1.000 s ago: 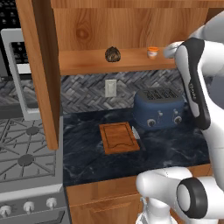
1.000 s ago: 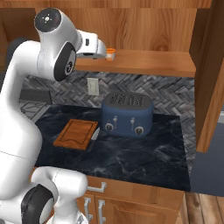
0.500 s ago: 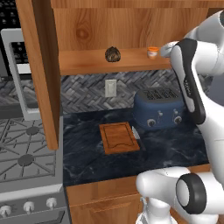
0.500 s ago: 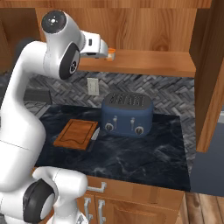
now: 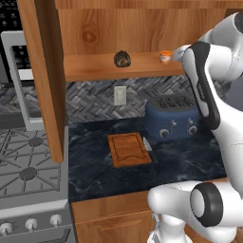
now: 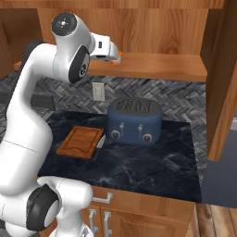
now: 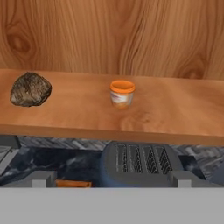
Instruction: Pick the bread, place it on the cutting board, pick the jam, place it on the counter, and close the cabinet.
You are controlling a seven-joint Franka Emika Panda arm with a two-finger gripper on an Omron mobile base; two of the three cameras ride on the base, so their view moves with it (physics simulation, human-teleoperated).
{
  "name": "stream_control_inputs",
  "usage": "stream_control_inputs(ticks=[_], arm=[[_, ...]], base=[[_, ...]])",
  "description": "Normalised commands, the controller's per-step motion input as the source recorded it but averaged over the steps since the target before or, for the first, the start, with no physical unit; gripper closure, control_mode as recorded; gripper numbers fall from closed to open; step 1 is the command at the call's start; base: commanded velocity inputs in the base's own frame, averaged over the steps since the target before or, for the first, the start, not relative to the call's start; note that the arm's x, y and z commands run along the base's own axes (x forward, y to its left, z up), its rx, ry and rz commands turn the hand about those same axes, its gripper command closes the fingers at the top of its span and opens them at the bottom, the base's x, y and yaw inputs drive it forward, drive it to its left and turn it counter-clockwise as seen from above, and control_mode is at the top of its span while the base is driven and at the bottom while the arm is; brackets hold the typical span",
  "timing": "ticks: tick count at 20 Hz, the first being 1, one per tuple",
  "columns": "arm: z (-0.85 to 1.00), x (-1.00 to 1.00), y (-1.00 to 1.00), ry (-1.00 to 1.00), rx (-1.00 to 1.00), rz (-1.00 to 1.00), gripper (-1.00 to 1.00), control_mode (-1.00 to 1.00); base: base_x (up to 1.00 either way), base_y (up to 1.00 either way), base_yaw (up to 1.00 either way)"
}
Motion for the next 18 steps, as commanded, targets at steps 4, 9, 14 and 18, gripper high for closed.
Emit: stream_control_inputs(ticks=[4, 9, 14, 18], arm=[[0.0, 0.21, -0.1, 0.0, 0.0, 0.0, -1.0, -1.0], [0.0, 0.18, -0.02, 0.0, 0.0, 0.0, -1.0, -1.0], [-0.01, 0.17, 0.0, 0.0, 0.0, 0.0, -1.0, -1.0], [-0.01, 0.21, 0.0, 0.0, 0.0, 0.0, -1.0, -1.0]], base=[[0.0, 0.0, 0.0], [0.0, 0.0, 0.0], [0.0, 0.0, 0.0], [0.0, 0.0, 0.0]])
